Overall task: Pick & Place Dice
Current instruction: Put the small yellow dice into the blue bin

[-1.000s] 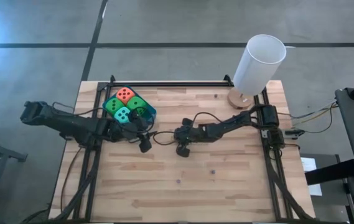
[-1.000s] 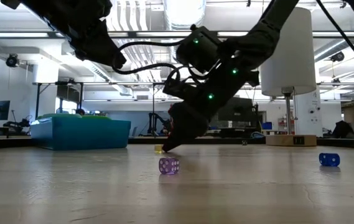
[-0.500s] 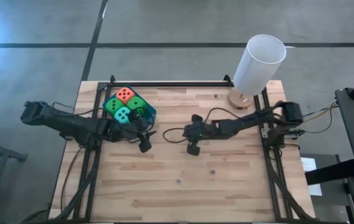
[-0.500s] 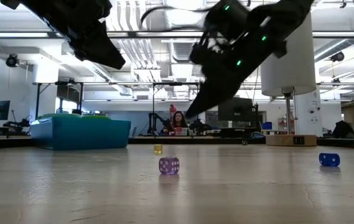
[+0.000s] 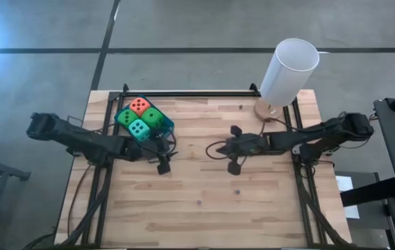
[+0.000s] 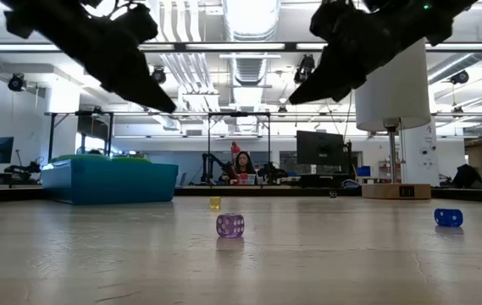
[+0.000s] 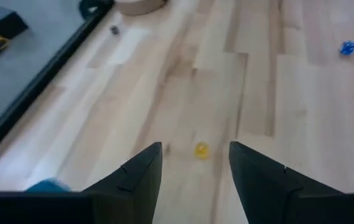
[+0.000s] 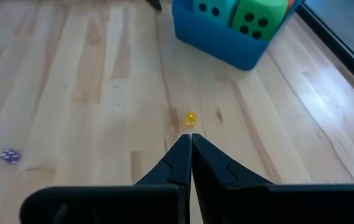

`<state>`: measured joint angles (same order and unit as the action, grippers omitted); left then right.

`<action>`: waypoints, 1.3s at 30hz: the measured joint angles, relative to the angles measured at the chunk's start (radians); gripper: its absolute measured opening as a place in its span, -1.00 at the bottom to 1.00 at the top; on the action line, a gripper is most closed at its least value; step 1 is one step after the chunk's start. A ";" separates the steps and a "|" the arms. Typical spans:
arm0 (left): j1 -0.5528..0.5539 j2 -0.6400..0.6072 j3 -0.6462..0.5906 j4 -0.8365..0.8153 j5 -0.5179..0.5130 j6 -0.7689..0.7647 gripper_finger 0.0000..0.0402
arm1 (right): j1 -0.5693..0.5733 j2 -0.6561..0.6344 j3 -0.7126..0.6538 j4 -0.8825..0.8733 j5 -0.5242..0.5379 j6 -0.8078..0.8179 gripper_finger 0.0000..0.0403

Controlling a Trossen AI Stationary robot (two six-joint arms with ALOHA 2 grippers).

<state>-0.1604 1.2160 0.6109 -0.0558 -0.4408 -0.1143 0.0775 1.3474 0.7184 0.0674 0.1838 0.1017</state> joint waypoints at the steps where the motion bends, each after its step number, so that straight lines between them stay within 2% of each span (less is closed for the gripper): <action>1: 0.004 0.018 0.000 0.026 0.017 -0.001 -0.05 | 0.004 -0.014 -0.010 -0.004 -0.001 0.000 -0.96; 12: 0.092 0.262 0.007 0.215 0.152 -0.027 -0.12 | 0.005 -0.056 -0.024 0.005 0.001 -0.008 -0.96; 15: 0.124 0.327 0.014 0.226 0.166 -0.025 -0.13 | 0.005 -0.055 -0.024 0.015 0.001 -0.008 -0.96; 20: 0.188 0.416 0.050 0.247 0.287 -0.009 -0.13 | 0.003 -0.054 -0.023 0.028 0.001 -0.009 -0.96; 23: 0.206 0.463 0.075 0.242 0.312 0.033 -0.13 | 0.003 -0.054 -0.021 0.032 0.001 -0.012 -0.96; 32: 0.210 0.489 0.092 0.248 0.346 0.089 -0.14 | 0.003 -0.053 -0.021 0.045 0.001 -0.018 -0.96; 39: 0.211 0.546 0.091 0.321 0.353 0.103 -0.14 | 0.003 -0.052 -0.021 0.042 0.001 -0.018 -0.96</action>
<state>0.0502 1.7620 0.7015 0.2651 -0.0882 -0.0115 0.0803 1.2953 0.6971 0.1097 0.1844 0.0838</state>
